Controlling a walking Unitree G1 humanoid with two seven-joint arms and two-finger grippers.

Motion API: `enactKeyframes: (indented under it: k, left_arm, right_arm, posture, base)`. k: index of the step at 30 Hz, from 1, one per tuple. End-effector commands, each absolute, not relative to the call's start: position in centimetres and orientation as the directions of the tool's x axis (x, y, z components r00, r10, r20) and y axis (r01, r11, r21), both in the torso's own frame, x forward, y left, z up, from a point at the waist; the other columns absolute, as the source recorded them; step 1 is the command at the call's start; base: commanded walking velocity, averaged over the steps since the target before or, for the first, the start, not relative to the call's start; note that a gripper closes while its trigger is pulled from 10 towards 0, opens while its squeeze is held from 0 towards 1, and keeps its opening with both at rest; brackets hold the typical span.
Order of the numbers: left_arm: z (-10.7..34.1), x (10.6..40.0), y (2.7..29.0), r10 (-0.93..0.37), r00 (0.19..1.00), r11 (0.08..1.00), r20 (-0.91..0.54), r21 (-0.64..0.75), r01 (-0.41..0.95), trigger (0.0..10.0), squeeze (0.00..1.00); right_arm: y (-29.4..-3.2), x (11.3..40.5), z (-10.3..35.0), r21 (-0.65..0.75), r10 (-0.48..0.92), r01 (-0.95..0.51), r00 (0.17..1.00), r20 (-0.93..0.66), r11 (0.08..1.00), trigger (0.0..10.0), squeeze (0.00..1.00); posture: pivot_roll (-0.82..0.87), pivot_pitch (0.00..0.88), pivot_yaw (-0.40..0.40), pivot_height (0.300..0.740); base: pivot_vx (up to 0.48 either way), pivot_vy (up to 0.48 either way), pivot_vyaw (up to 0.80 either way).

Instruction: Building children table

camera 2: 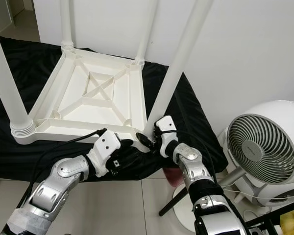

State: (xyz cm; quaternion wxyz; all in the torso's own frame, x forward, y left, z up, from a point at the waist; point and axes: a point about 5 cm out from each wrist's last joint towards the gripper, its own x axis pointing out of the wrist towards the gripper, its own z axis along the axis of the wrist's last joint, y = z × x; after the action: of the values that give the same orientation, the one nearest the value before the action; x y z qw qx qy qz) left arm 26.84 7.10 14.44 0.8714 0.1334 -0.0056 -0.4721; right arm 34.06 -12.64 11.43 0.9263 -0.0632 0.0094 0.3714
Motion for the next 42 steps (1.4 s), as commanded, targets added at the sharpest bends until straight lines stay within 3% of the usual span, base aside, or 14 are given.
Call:
enactKeyframes:
  k: [1,2,3,4,11,14,17,19,26,30,37,38,42]
  left_arm:
    - [14.6,26.8,6.7,-0.825,0.554,0.518,-0.113,0.243,0.820,10.0,0.00]
    - [14.6,26.8,6.7,-0.825,0.554,0.517,-0.113,0.243,0.821,10.0,0.00]
    - [14.6,26.8,6.7,-0.826,0.553,0.516,-0.113,0.244,0.821,10.0,0.00]
    - [14.7,26.9,6.7,-0.825,0.553,0.516,-0.113,0.245,0.821,10.0,0.00]
    - [14.7,26.9,6.7,-0.826,0.553,0.516,-0.112,0.245,0.821,10.0,0.00]
    - [14.6,26.8,6.7,-0.824,0.555,0.519,-0.112,0.241,0.820,10.0,0.00]
    - [14.6,26.8,6.7,-0.824,0.555,0.519,-0.112,0.240,0.820,10.0,0.00]
    - [14.6,26.7,6.5,-0.826,0.552,0.518,-0.110,0.237,0.822,10.0,0.00]
    - [14.6,26.7,6.5,-0.831,0.545,0.511,-0.112,0.236,0.827,10.0,0.00]
    - [14.6,26.7,6.5,-0.831,0.545,0.511,-0.112,0.237,0.827,10.0,0.00]
    - [14.5,26.6,6.5,-0.831,0.543,0.509,-0.115,0.236,0.828,10.0,0.00]
    - [14.5,26.6,6.5,-0.831,0.544,0.509,-0.115,0.236,0.828,10.0,0.00]
    - [14.6,26.7,6.5,-0.830,0.547,0.512,-0.112,0.238,0.826,10.0,0.00]
  right_arm:
    - [-13.5,33.9,10.6,-0.087,0.674,-0.681,0.732,-0.104,0.727,0.0,0.00]
    - [-13.6,33.9,10.6,-0.088,0.666,-0.674,0.739,-0.101,0.734,0.0,0.00]
    - [-13.7,33.9,10.5,-0.078,0.662,-0.669,0.743,-0.098,0.739,7.4,0.00]
    - [-13.9,33.9,10.5,-0.073,0.654,-0.660,0.751,-0.093,0.748,10.0,0.00]
    - [-14.0,34.0,10.4,-0.043,0.598,-0.603,0.796,-0.094,0.796,10.0,0.00]
    - [-13.8,34.0,9.8,0.026,0.430,-0.431,0.892,-0.140,0.902,10.0,0.00]
    - [-13.7,33.9,9.7,0.042,0.380,-0.378,0.913,-0.151,0.925,10.0,0.00]
    - [-13.3,33.4,9.3,0.062,0.247,-0.240,0.953,-0.173,0.969,10.0,0.00]
    - [-11.3,31.9,8.6,0.066,0.037,-0.023,0.978,-0.207,0.998,10.0,0.00]
    - [-9.5,31.4,9.0,0.113,0.073,-0.052,0.979,-0.191,0.992,10.0,0.00]
    - [-10.4,31.5,10.5,0.089,0.076,-0.066,0.990,-0.122,0.994,10.0,0.00]
    - [-10.6,31.5,10.7,0.097,0.081,-0.071,0.991,-0.108,0.993,10.0,1.00]
    - [-11.3,31.5,11.5,0.126,0.118,-0.110,0.992,-0.055,0.986,10.0,1.00]
  posture:
    - [0.13,0.001,-0.183,0.740]
    - [0.13,0.003,-0.184,0.740]
    - [0.13,0.003,-0.184,0.740]
    - [0.13,0.005,-0.183,0.740]
    - [0.13,0.005,-0.185,0.740]
    - [0.13,0.007,-0.192,0.740]
    - [0.13,0.007,-0.192,0.740]
    - [0.12,0.012,-0.193,0.740]
    - [0.12,0.017,-0.192,0.740]
    - [0.12,0.017,-0.193,0.740]
    - [0.12,0.018,-0.194,0.740]
    - [0.12,0.018,-0.194,0.740]
    - [0.12,0.018,-0.196,0.740]
  base:
    - [0.000,0.000,0.00]
    - [0.000,0.000,0.00]
    - [0.000,0.000,0.00]
    - [0.000,0.000,0.00]
    - [0.000,0.000,0.00]
    - [0.000,0.000,0.00]
    - [0.000,0.000,0.00]
    - [0.000,0.000,0.00]
    - [0.000,0.000,0.00]
    - [0.000,0.000,0.00]
    - [0.000,0.000,0.00]
    - [0.000,0.000,0.00]
    - [0.000,0.000,0.00]
